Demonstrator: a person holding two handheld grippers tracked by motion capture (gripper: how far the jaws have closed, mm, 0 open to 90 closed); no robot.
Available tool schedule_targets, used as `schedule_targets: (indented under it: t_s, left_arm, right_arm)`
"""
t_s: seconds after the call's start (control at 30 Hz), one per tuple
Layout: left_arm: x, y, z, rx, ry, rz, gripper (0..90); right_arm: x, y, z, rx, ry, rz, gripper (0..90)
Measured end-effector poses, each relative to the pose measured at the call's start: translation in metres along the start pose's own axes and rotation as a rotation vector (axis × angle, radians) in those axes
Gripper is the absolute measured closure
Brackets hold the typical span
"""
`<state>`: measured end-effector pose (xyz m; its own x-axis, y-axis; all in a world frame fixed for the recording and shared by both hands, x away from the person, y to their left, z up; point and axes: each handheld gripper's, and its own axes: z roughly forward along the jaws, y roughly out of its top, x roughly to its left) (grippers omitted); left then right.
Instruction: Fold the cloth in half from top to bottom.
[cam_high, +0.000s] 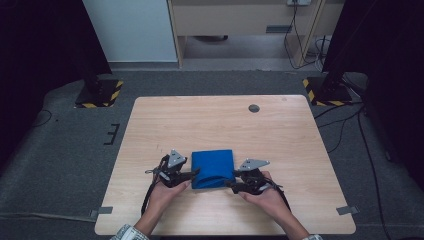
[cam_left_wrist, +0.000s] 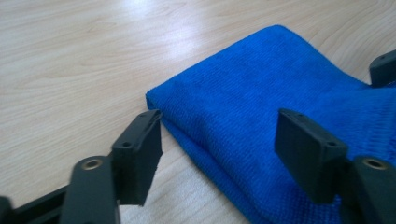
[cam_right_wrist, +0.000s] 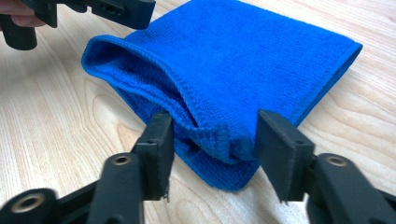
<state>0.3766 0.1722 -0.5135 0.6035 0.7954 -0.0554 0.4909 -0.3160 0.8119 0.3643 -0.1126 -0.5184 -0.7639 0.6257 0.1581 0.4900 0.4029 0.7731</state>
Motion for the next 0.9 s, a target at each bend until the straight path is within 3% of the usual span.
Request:
schedule_targets:
  t_s: [0.1,0.2,0.43,0.53,0.9]
  left_arm:
    - [-0.002,-0.002,0.000,0.004,0.007,-0.002,21.1]
    - [-0.006,-0.003,0.002,0.009,0.023,0.008,16.7]
    - [-0.011,-0.008,0.007,0.060,0.054,0.063,13.5]
    - [-0.009,-0.011,0.009,0.079,0.054,0.064,13.6]
    - [-0.007,-0.005,0.005,0.031,0.035,0.032,8.6]
  right_arm:
    - [0.005,0.001,-0.004,-0.010,0.005,-0.001,33.8]
    - [0.008,0.003,-0.007,-0.024,0.010,-0.001,30.1]
    - [0.012,0.016,-0.009,-0.078,-0.016,0.009,27.7]
    - [0.008,0.022,-0.003,-0.085,-0.037,0.025,26.9]
    - [-0.002,0.030,0.010,-0.066,-0.095,0.026,20.1]
